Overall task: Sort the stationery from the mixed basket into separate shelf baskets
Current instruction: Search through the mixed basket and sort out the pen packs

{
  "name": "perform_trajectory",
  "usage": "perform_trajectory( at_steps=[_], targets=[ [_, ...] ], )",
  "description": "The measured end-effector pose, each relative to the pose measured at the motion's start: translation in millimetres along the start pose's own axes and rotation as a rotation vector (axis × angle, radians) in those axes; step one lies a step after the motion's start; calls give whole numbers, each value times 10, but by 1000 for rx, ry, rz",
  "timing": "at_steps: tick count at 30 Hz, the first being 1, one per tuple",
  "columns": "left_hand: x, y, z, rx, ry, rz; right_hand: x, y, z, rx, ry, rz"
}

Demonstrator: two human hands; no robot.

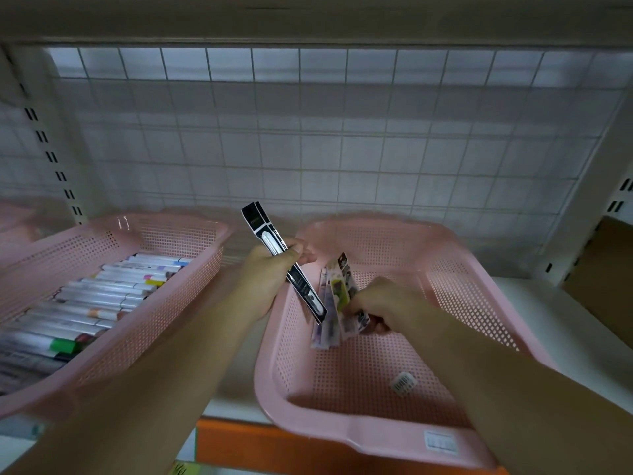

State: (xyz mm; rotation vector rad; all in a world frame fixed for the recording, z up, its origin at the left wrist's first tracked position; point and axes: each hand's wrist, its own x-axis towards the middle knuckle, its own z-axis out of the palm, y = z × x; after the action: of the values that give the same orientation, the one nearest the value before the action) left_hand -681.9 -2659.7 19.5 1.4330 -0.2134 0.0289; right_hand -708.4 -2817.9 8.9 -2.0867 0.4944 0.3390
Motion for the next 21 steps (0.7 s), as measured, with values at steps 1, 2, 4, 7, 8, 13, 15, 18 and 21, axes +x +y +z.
perform_trajectory(
  at_steps=[1, 2, 4, 7, 8, 13, 15, 18, 21],
  targets=[
    [0, 2, -3, -4, -2, 2, 40, 21, 12, 5, 5, 7],
    [-4, 9, -6, -7, -6, -1, 73, 40, 17, 21, 9, 16],
    [2, 6, -21, 1, -12, -13, 97, 56, 21, 37, 4, 25],
    [14, -3, -28, 7, -10, -22, 56, 36, 21, -22, -20, -6],
    [13, -1, -23, 4, -9, -21, 42, 26, 18, -40, -34, -14],
    [5, 9, -16, -31, -20, -17, 51, 6, -8, -37, -85, 15],
    [-3, 20, -14, -41, -21, -20, 57, 6, -8, -31, -98, 15],
    [-12, 31, -15, -54, -20, -29, 7, -7, -6, -56, -154, 3],
    [-14, 36, -23, -50, -30, -34, -62, -36, -6, -94, -174, -18]
  ],
)
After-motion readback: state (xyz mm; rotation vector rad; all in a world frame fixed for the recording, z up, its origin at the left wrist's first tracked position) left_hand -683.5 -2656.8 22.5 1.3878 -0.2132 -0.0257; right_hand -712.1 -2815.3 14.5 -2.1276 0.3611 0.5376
